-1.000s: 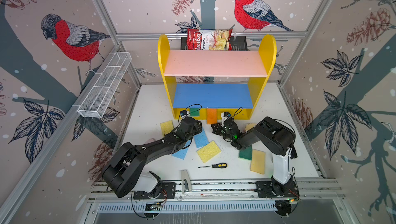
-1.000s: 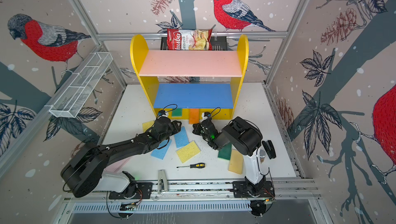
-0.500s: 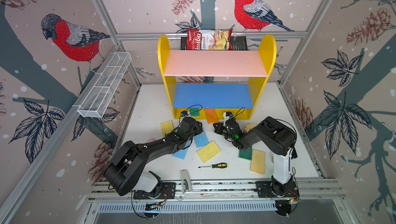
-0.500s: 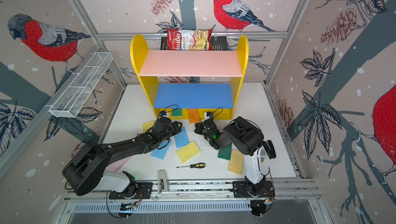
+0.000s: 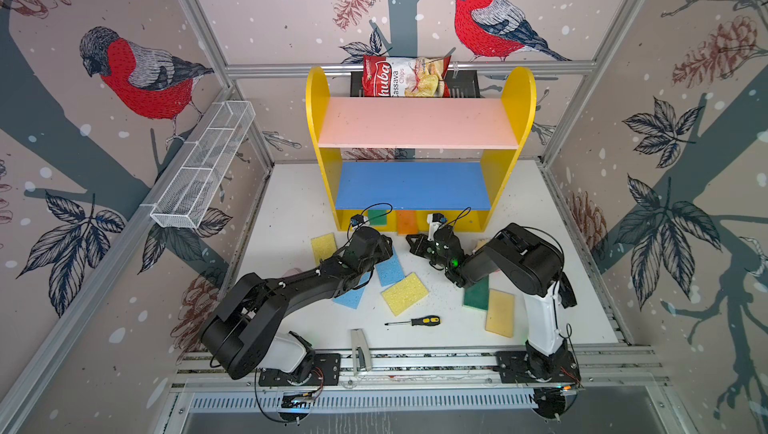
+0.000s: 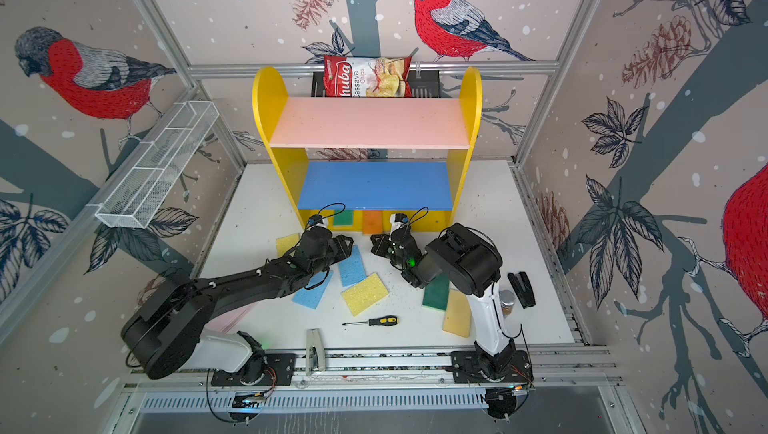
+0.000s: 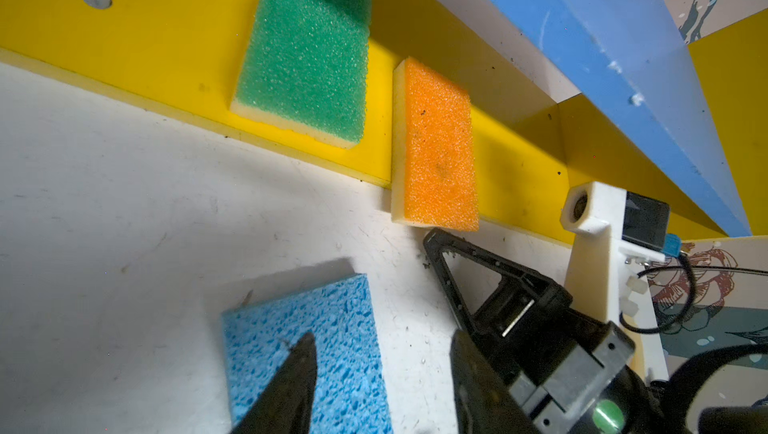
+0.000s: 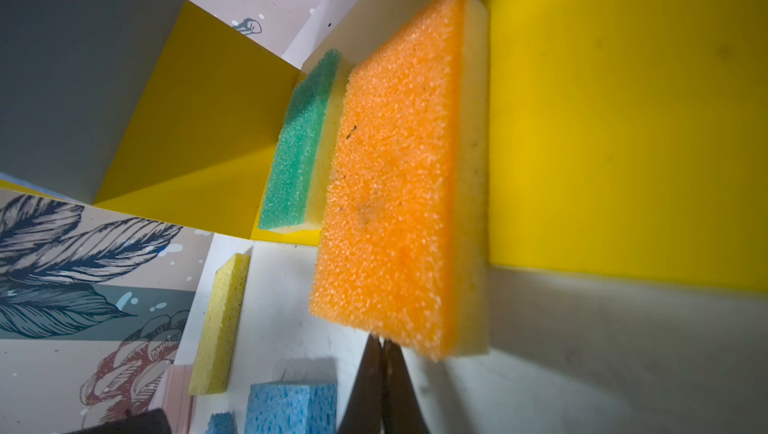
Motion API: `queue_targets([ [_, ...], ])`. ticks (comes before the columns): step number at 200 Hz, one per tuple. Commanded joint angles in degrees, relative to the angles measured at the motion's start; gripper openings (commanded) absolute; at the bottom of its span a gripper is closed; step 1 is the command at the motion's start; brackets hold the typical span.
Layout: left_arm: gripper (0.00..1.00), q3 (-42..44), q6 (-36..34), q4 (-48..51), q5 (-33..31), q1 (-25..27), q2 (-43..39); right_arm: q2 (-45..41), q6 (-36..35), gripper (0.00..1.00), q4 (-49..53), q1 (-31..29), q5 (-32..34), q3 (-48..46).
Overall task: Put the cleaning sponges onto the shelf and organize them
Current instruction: 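Lower the orange sponge upright against the shelf's bottom front edge with the right gripper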
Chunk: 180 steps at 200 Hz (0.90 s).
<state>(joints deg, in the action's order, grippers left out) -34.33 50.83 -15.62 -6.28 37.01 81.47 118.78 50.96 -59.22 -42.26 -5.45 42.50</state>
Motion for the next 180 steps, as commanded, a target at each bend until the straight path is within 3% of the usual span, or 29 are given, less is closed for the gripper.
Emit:
queue_targets([
  [1,0.52,-0.4,0.1,-0.4,0.0,0.0,0.3,1.1,0.4,0.05,4.7,0.4,-0.4,0.4],
  [180,0.52,-1.1,0.2,0.1,0.4,-0.1,1.1,5.1,1.7,0.06,4.4,1.8,-0.8,4.1],
])
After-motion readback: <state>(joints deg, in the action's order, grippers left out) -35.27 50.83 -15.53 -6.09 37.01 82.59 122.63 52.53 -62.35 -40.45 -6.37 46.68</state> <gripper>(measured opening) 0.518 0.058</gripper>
